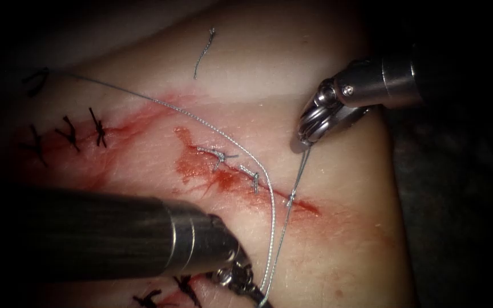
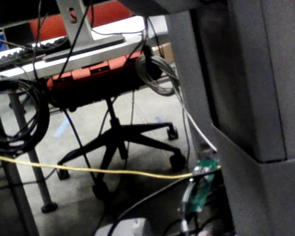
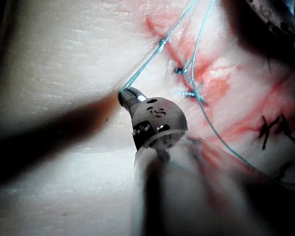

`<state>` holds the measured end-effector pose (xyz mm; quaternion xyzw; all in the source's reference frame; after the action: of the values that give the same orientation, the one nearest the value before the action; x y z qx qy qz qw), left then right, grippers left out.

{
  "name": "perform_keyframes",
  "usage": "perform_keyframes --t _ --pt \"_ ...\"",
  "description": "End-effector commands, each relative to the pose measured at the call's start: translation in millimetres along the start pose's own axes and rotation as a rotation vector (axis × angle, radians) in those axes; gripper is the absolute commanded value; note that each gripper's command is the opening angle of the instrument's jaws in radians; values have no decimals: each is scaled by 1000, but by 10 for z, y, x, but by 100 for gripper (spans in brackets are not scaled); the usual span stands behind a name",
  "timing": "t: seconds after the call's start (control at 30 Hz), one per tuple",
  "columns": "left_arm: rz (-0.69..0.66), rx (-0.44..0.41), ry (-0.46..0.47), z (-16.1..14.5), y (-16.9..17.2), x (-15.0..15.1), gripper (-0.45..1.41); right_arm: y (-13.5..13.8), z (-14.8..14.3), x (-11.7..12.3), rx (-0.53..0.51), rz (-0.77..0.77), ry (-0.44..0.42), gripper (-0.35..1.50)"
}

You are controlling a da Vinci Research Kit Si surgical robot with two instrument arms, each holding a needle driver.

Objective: Wound Closure

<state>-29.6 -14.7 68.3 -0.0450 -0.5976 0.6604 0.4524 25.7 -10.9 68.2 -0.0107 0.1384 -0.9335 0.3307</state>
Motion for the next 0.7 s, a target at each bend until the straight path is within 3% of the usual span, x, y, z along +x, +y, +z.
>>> perform_keyframes --t 0.03,0.33,0.5,0.63,0.7 --pt "0 0 -2 7 -2 2 -45 5 0 -10 -1 -16 0 -35" --pt "-4 -1 2 6 -3 2 -45 2 -6 -15 3 -25 9 -35" --pt "-2 -15 38 -2 -1 6 -45 5 -10 -12 1 197 5 -35" --pt "-24 -17 172 -30 6 25 -45 7 -11 -6 4 705 -33 -35" --pt "0 17 265 -48 7 38 -45 8 -16 -2 -1 932 -35 10"
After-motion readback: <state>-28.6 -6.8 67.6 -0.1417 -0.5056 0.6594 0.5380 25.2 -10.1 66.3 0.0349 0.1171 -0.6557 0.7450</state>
